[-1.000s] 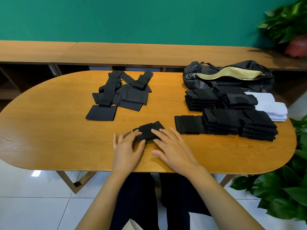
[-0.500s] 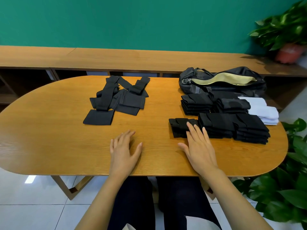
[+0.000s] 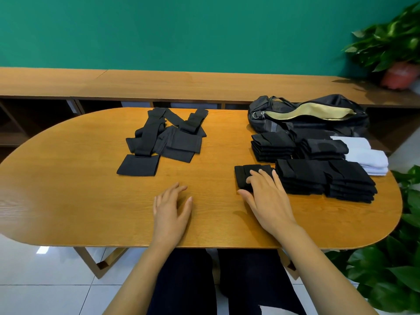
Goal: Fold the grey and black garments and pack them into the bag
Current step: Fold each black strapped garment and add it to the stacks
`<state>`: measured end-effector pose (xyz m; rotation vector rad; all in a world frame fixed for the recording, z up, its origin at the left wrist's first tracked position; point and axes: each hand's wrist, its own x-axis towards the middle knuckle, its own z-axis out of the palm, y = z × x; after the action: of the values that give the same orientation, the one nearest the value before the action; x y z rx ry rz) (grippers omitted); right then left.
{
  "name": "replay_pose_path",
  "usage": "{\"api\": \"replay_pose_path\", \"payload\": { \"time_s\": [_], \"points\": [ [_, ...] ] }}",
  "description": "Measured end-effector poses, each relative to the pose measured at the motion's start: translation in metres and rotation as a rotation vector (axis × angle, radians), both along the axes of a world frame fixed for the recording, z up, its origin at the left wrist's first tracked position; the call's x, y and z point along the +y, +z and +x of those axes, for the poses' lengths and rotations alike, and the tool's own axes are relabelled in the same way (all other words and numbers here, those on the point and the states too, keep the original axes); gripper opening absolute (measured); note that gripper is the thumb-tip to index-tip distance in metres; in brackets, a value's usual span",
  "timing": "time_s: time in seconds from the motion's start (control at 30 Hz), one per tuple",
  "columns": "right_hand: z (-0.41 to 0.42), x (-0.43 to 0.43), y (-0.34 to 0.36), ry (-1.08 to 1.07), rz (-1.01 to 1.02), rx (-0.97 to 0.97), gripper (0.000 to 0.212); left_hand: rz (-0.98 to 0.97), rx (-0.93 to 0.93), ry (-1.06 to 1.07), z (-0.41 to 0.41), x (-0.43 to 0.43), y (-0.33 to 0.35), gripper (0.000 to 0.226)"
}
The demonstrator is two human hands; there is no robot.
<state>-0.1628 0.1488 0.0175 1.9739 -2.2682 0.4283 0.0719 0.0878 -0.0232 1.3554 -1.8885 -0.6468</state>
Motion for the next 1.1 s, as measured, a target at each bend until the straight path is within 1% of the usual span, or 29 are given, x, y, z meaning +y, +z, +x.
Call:
{"api": "replay_pose_path", "payload": {
  "time_s": [0.07, 0.2, 0.3, 0.4, 0.53, 0.6, 0.67, 0.77, 0.87, 0.93, 1.03, 1.1],
  "points": [
    [0.005, -0.011, 0.001, 0.017, 0.002, 0.011, 0.078, 0.009, 0.020, 0.007, 0.003, -0.007, 0.004, 0.036],
    [0.022, -0.039, 0.008, 0.078, 0.045, 0.053, 0.077, -0.071, -0.082, 0.027, 0.007, -0.038, 0.016, 0.034],
    [0.040, -0.070, 0.012, 0.142, 0.080, 0.060, 0.073, -0.061, -0.217, 0.047, 0.005, -0.074, 0.024, 0.038],
    [0.053, -0.108, 0.008, 0.219, 0.180, -0.029, 0.062, -0.009, -0.354, 0.055, 0.000, -0.109, 0.026, 0.045],
    [0.065, -0.152, 0.008, 0.259, 0.249, -0.069, 0.060, 0.024, -0.516, 0.058, -0.003, -0.145, 0.026, 0.053],
    [0.071, -0.170, 0.008, 0.277, 0.276, -0.093, 0.060, -0.004, -0.549, 0.058, -0.003, -0.158, 0.025, 0.058],
    [0.073, -0.185, 0.008, 0.294, 0.336, -0.088, 0.062, -0.014, -0.510, 0.028, -0.002, -0.166, 0.023, 0.064],
    [0.074, -0.196, 0.003, 0.282, 0.405, -0.002, 0.066, 0.023, -0.460, -0.010, -0.002, -0.170, 0.016, 0.070],
    [0.073, -0.194, 0.000, 0.237, 0.336, 0.041, 0.068, 0.006, -0.448, 0.008, -0.003, -0.170, 0.009, 0.072],
    [0.069, -0.187, -0.002, 0.160, 0.310, 0.046, 0.070, -0.009, -0.521, -0.019, -0.003, -0.170, 0.008, 0.067],
    [0.061, -0.167, -0.005, 0.058, 0.333, 0.094, 0.075, -0.038, -0.724, -0.069, 0.001, -0.170, 0.006, 0.057],
    [0.056, -0.151, -0.009, 0.038, 0.353, 0.108, 0.078, -0.049, -0.758, -0.059, 0.003, -0.168, 0.004, 0.056]
  ]
}}
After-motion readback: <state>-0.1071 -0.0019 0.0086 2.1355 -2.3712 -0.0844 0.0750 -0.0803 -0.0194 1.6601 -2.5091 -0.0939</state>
